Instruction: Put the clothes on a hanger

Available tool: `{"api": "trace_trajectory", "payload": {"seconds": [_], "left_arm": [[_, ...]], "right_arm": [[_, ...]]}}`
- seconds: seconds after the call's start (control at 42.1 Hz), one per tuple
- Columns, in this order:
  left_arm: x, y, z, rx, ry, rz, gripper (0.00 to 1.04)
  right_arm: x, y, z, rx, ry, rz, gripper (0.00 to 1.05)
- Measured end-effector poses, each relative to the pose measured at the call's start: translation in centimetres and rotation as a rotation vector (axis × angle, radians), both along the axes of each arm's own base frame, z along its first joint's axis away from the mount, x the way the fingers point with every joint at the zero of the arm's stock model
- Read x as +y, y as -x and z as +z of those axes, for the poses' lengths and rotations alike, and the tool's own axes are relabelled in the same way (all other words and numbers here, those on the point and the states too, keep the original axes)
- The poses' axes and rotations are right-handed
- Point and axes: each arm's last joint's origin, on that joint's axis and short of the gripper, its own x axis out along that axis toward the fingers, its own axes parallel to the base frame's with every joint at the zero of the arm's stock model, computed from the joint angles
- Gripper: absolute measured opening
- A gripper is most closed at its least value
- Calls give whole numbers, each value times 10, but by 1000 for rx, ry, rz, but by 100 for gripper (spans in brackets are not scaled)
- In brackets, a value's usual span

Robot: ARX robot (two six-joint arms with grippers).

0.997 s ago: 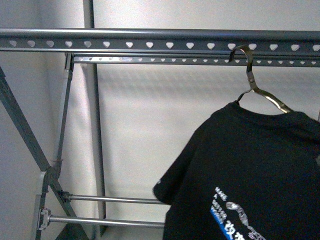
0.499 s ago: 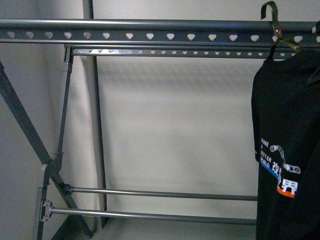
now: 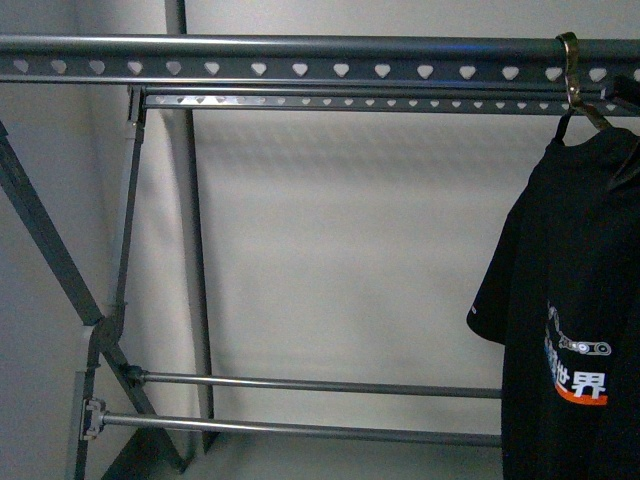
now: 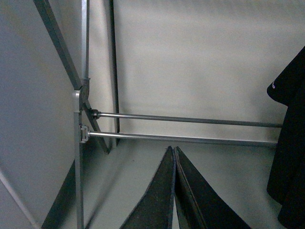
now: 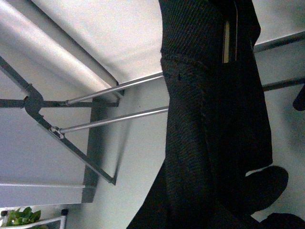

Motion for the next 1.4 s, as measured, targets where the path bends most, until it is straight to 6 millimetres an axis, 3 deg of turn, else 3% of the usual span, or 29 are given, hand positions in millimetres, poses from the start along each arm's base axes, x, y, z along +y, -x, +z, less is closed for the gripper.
{"api": "trace_trajectory", "payload": {"seconds": [0.047,0.166,0.285,0.475,0.57,0.665,0.712,0.784,0.831,0.926,1.14,1.401], "left_arm": [[0,3,-2,0,0,0,4],[0,8,-6,-3,0,0,4],[0,12,-9,-1,0,0,4],[0,17,-14,-14,-1,-2,4],[0,18,-13,-24,-3,0,4],[0,21,-13,-27,-3,0,4],[0,21,-13,-26,-3,0,4],[0,23,-13,-25,-3,0,4],[0,25,-14,-24,-3,2,4],[0,27,-14,-25,-3,0,4],[0,39,-17,-12,-3,0,4],[0,40,-17,-19,-3,0,4]], "right_arm": [[4,0,-5,-15,0,7,3],[13,9,-10,-147,71,-11,24],[16,42,7,-401,210,-108,46],[19,140,41,-778,305,-190,75],[22,187,35,-867,327,-203,88],[31,235,10,-877,368,-226,99],[36,255,-5,-845,380,-200,96],[40,295,-46,-676,384,-95,81],[41,308,-74,-611,392,-81,70],[40,310,-99,-580,397,-80,49],[40,311,-124,-584,398,-79,2],[40,311,-143,-583,400,-78,2]]}}
